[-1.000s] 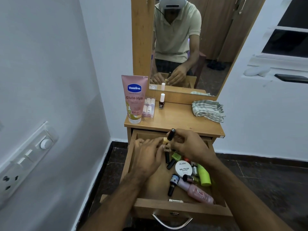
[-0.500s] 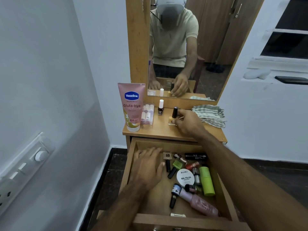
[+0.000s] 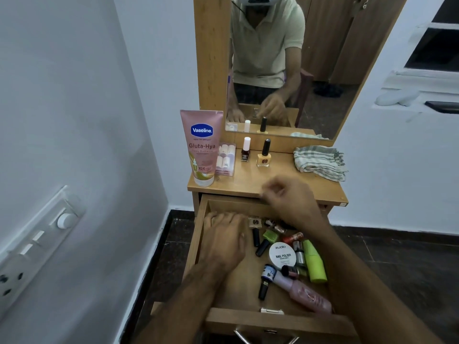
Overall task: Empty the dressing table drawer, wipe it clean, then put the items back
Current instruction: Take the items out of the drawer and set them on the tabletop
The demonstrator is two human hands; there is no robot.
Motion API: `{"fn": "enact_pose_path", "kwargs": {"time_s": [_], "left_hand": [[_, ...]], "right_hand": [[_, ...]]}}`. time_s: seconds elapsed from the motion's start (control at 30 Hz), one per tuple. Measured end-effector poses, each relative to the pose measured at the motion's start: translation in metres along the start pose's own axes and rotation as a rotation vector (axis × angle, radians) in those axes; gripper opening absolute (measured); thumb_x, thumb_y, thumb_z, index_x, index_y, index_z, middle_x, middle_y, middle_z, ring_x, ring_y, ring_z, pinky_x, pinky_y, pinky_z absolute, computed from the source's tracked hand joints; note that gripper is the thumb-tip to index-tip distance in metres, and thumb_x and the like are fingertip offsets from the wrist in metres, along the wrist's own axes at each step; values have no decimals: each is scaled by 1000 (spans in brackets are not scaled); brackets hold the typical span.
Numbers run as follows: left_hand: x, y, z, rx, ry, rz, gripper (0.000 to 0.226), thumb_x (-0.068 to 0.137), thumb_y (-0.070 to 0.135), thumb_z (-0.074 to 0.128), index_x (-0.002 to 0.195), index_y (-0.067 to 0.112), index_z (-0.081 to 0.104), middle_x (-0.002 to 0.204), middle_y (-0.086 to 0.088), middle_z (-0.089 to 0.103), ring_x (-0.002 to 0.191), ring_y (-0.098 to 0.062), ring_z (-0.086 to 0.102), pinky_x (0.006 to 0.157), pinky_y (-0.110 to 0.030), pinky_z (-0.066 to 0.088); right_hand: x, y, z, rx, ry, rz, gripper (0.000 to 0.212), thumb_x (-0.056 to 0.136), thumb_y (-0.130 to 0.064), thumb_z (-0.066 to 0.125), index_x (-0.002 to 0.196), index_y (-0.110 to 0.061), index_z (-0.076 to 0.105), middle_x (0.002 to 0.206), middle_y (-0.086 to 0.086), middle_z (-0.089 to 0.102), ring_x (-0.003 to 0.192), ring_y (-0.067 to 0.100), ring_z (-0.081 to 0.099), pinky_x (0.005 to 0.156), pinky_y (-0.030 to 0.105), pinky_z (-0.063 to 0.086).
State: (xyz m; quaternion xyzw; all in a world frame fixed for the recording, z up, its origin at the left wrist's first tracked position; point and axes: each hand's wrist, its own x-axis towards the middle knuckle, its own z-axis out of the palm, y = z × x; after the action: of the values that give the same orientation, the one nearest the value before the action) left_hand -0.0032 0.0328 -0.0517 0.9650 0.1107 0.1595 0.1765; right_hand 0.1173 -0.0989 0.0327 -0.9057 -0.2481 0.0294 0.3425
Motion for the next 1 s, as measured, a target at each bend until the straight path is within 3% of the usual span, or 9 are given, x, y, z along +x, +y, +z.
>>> {"fn": "enact_pose_path", "kwargs": {"time_s": [0.07,0.1,0.23,0.47,0.6,0.7,0.8,1.0], "left_hand": [[1,0,0,15,-1,-17,43,90,20,57,131,30,56,132,11,60,125,-11,49,114,-33,11],[1,0,-1,20,-9,-26,45,89,19,58,132,30,55,132,11,59,126,-10,48,115,-34,10],[1,0,-1,46,-37,-44,47,89,21,58,134,31,54,134,10,58,129,-11,47,116,-36,8],[3,-2,0,24,-68,-49,42,91,27,57,133,30,55,135,8,60,130,-12,47,119,-35,2],[3,-5,0,84,-100,-38,48,90,24,59,137,29,51,139,8,57,134,-12,44,120,-36,-7],[3,-4,0,100,-143,1,56,91,22,60,144,26,46,144,5,53,137,-14,40,121,-38,-8],[1,-2,2,21,-178,70,55,95,25,56,148,25,42,145,5,54,137,-15,41,123,-41,-2],[0,2,-1,-139,-62,127,28,95,38,50,120,30,61,112,13,69,114,-9,57,107,-33,15]], "right_hand": [[-26,1,13,-252,-273,47,11,89,-47,72,91,-37,67,86,-16,67,74,-2,61,57,21,42],[-33,1,20,-385,-321,64,18,89,-51,71,95,-35,68,89,-13,68,78,5,63,59,25,45],[-42,3,44,-570,-269,87,30,92,-47,64,111,-23,65,111,3,69,104,27,66,80,36,50],[-39,5,69,-636,-219,18,22,100,-27,52,117,-20,63,119,7,67,112,29,62,74,35,43],[-43,8,64,-492,-223,67,21,91,-28,64,111,-23,62,114,6,68,111,30,62,76,35,45],[-42,9,43,-305,-191,71,16,82,-29,73,92,-31,61,97,-5,69,95,21,65,74,35,52],[-36,8,18,-72,-205,46,23,79,-14,78,82,-31,63,82,-10,70,78,10,67,70,34,58],[-28,-1,-10,282,-197,-27,29,83,7,74,95,-19,68,94,-1,74,87,14,71,73,20,57]]}}
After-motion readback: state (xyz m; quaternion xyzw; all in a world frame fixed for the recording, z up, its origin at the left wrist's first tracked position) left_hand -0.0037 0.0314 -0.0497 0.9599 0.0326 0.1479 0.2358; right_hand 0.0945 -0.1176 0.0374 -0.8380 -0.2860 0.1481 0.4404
